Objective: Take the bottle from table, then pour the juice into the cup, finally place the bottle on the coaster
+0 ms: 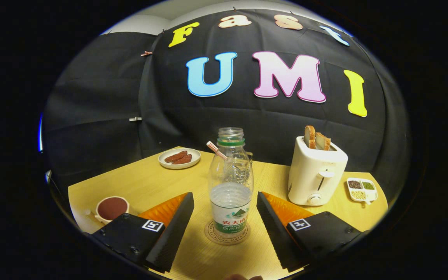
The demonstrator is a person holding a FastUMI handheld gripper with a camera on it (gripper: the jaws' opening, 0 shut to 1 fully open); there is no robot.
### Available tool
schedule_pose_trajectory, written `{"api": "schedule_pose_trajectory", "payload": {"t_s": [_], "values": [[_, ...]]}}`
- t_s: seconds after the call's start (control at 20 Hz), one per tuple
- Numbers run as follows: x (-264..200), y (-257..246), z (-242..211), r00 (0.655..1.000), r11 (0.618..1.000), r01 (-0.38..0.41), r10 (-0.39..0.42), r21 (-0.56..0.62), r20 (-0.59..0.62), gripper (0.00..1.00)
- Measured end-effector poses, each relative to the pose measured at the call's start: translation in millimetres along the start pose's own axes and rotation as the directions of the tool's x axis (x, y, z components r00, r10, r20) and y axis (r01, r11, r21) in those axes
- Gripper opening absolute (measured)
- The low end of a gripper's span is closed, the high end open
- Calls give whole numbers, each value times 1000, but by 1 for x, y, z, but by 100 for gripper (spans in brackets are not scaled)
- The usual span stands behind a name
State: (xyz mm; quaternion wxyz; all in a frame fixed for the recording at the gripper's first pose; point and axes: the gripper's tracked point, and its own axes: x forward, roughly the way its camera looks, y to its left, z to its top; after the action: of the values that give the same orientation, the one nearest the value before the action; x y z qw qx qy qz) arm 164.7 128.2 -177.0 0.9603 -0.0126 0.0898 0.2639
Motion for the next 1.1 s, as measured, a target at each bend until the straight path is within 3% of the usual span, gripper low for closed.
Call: {"api": "schedule_pose_trajectory", "payload": {"t_s": [0.4,0.75,1.1], "values": [[-99,-12,95,982,983,173,-169,-53,81,99],[-194,-31,182,913,919,391,-380,-54,151,98],[-263,-11,212,882,891,453,-445,-18,157,98]]}}
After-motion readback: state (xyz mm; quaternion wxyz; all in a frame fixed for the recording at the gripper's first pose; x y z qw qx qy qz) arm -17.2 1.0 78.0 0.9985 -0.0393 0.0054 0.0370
